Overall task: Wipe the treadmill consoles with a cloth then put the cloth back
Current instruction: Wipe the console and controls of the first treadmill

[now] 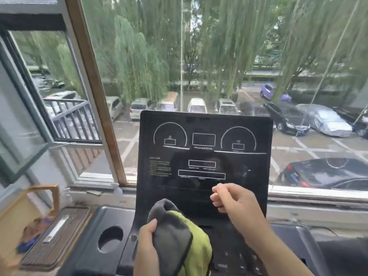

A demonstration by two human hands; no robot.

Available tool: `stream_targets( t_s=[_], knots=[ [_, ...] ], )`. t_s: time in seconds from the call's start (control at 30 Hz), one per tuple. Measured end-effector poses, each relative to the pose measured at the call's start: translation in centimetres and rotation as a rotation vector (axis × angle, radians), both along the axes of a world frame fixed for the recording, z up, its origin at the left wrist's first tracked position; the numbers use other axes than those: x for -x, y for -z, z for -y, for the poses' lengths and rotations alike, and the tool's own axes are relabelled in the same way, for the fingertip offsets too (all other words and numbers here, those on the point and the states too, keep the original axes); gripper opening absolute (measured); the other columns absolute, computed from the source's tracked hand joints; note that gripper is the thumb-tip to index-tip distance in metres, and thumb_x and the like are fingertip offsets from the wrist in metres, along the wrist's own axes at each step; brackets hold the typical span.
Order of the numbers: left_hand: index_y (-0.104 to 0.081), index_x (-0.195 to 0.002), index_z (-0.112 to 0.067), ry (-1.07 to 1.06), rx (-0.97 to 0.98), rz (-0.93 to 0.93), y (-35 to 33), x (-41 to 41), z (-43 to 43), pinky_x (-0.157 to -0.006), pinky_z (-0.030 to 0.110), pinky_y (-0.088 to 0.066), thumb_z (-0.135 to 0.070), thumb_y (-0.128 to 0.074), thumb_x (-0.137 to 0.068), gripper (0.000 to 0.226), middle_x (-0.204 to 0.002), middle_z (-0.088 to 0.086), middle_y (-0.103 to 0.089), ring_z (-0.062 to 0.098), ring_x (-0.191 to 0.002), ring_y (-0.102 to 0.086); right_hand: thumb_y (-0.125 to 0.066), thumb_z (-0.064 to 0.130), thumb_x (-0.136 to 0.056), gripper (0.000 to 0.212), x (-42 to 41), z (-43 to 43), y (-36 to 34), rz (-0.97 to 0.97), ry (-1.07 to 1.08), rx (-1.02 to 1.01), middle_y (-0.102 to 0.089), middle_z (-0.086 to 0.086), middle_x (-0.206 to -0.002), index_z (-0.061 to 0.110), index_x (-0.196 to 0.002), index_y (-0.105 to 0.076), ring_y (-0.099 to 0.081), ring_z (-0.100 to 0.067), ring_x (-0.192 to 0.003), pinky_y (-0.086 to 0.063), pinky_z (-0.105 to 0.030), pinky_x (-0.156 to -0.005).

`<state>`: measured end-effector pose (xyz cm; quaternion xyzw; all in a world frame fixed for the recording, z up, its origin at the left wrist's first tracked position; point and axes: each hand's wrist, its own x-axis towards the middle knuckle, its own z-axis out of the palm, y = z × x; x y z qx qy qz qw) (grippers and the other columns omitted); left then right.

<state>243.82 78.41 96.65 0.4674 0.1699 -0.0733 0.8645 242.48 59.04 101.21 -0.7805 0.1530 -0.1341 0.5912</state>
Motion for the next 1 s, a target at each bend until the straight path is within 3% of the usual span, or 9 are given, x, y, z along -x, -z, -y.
stream_targets(
  t_s=[0.07,0.17,0.27,0.4,0.53,0.67,0.8,0.87,1.0],
  knots=[
    [-0.063,-0.080,0.000,-0.045,-0.060,-0.014,-1.0,-1.7,0.5,-0.052,0.016,-0.050,-0.011,-0.037,-0.106,0.038,-0.066,0.013,-0.070,0.013,-0.057,-0.068,-0.061,0.030,-0.102,0.025,-4.2,1.6,-1.4,0.085,-0.029,0.112,-0.077,-0.004,-0.082,0.020,-0.087,-0.078,-0.072,-0.021,-0.082,-0.060,-0.043,-0.084],
    [-0.064,-0.090,0.001,-0.166,-0.090,-0.047,-2.6,-5.5,0.3,-0.068,0.024,-0.048,-0.022,-0.043,-0.106,0.035,-0.094,0.021,-0.066,0.019,-0.075,-0.061,-0.062,0.027,-0.102,0.018,-11.1,3.1,-5.0,0.264,-0.084,0.279,-0.072,0.008,-0.077,0.022,-0.094,-0.077,-0.066,-0.012,-0.070,-0.051,-0.028,-0.067],
    [-0.071,-0.113,-0.008,-0.195,-0.060,-0.054,-3.0,-8.6,-0.7,-0.108,0.039,-0.045,-0.059,-0.065,-0.074,0.064,-0.120,0.015,-0.071,0.025,-0.108,-0.067,-0.063,0.022,-0.102,0.016,-18.4,4.0,-8.2,0.447,-0.074,0.605,-0.068,0.006,-0.106,0.014,-0.101,-0.077,-0.064,-0.017,-0.093,-0.049,-0.028,-0.082],
    [-0.068,-0.127,-0.013,-0.215,-0.282,0.040,-4.3,-14.1,-2.8,-0.116,0.053,-0.041,-0.073,-0.054,-0.066,0.086,-0.124,0.013,-0.073,0.027,-0.122,-0.065,-0.057,0.020,-0.102,0.025,-25.2,4.4,-10.0,0.364,-0.108,0.875,-0.067,0.000,-0.122,0.016,-0.117,-0.076,-0.056,-0.024,-0.121,-0.045,-0.033,-0.101],
    [-0.061,-0.129,-0.024,-0.191,-0.499,0.270,-6.9,-19.4,-4.2,-0.115,0.039,-0.039,-0.065,-0.043,-0.088,0.061,-0.128,0.000,-0.067,0.016,-0.126,-0.058,-0.054,0.024,-0.099,0.026,-26.5,4.3,-9.2,0.215,-0.086,0.844,-0.064,0.011,-0.102,0.021,-0.107,-0.078,-0.060,-0.016,-0.097,-0.045,-0.032,-0.083],
    [-0.054,-0.119,-0.024,-0.252,-0.914,0.694,-9.6,-24.8,-4.3,-0.107,0.040,-0.040,-0.045,-0.037,-0.104,0.031,-0.121,-0.001,-0.055,0.015,-0.115,-0.053,-0.054,0.025,-0.099,0.030,-26.5,4.2,-9.1,0.181,-0.041,0.820,-0.067,0.018,-0.117,0.027,-0.119,-0.077,-0.061,-0.009,-0.103,-0.046,-0.028,-0.087],
    [-0.056,-0.140,-0.018,-0.104,-1.370,0.939,-7.9,-29.9,-3.0,-0.114,0.053,-0.037,-0.050,-0.037,-0.105,0.050,-0.149,-0.001,-0.038,0.029,-0.132,-0.039,-0.052,0.014,-0.096,0.039,-26.6,4.4,-8.3,0.151,-0.044,0.803,-0.066,0.017,-0.130,0.024,-0.127,-0.074,-0.058,-0.007,-0.121,-0.037,-0.009,-0.095],
    [-0.052,-0.146,-0.024,-0.074,-1.600,0.902,-6.6,-30.6,-2.3,-0.115,0.057,-0.030,-0.055,-0.035,-0.103,0.055,-0.159,-0.004,-0.030,0.030,-0.133,-0.029,-0.051,0.013,-0.095,0.043,-26.3,4.6,-8.0,0.134,-0.058,0.784,-0.066,0.017,-0.132,0.026,-0.130,-0.072,-0.057,-0.009,-0.126,-0.041,-0.019,-0.105],
    [-0.045,-0.152,-0.023,-0.092,-1.720,0.942,-5.0,-30.9,-2.0,-0.123,0.058,-0.008,-0.058,-0.034,-0.103,0.062,-0.167,-0.002,-0.021,0.032,-0.146,-0.016,-0.050,0.016,-0.093,0.049,-26.1,5.7,-8.4,0.082,-0.107,0.771,-0.065,0.022,-0.135,0.039,-0.132,-0.069,-0.058,-0.008,-0.125,-0.043,-0.033,-0.113]
  ],
)
